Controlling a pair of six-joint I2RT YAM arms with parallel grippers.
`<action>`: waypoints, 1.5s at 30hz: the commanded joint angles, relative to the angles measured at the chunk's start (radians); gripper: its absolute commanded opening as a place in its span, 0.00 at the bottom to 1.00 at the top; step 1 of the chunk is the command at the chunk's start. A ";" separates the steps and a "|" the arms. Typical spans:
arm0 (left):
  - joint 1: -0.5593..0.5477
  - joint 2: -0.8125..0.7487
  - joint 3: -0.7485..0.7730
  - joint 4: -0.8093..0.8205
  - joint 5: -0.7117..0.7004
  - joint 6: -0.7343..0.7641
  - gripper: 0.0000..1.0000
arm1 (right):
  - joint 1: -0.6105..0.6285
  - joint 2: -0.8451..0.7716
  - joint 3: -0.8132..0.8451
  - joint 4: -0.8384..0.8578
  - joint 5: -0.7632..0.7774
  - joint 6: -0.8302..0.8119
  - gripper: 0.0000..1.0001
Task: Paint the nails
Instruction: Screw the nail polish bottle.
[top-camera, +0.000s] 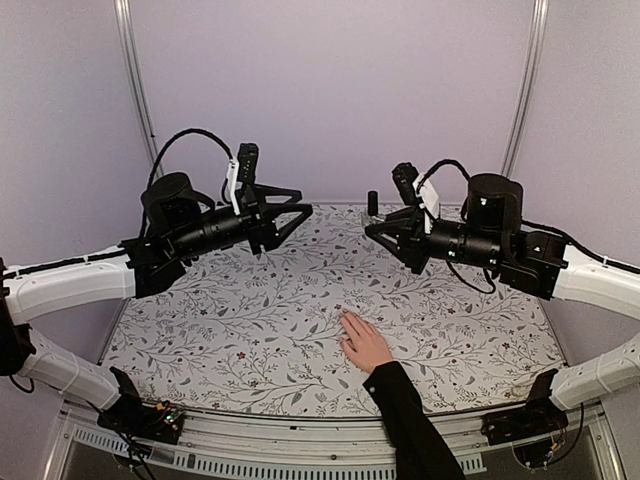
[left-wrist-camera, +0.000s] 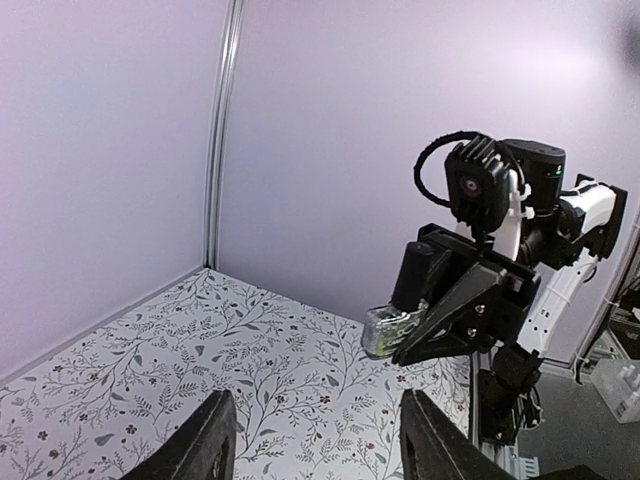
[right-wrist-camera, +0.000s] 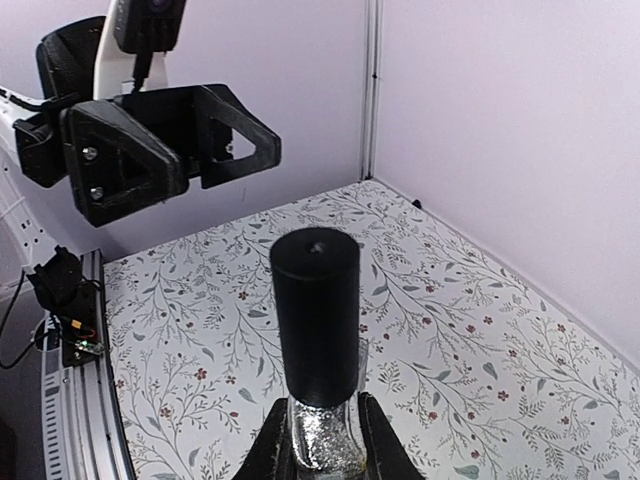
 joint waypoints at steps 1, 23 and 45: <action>-0.050 0.034 0.003 0.007 -0.063 0.020 0.58 | -0.003 0.039 0.016 -0.004 0.143 0.031 0.00; -0.137 0.312 0.241 0.020 -0.138 0.019 0.54 | 0.069 0.140 0.032 -0.051 0.333 0.054 0.00; -0.152 0.386 0.250 0.036 -0.031 -0.006 0.02 | 0.073 0.113 0.026 -0.056 0.255 0.054 0.00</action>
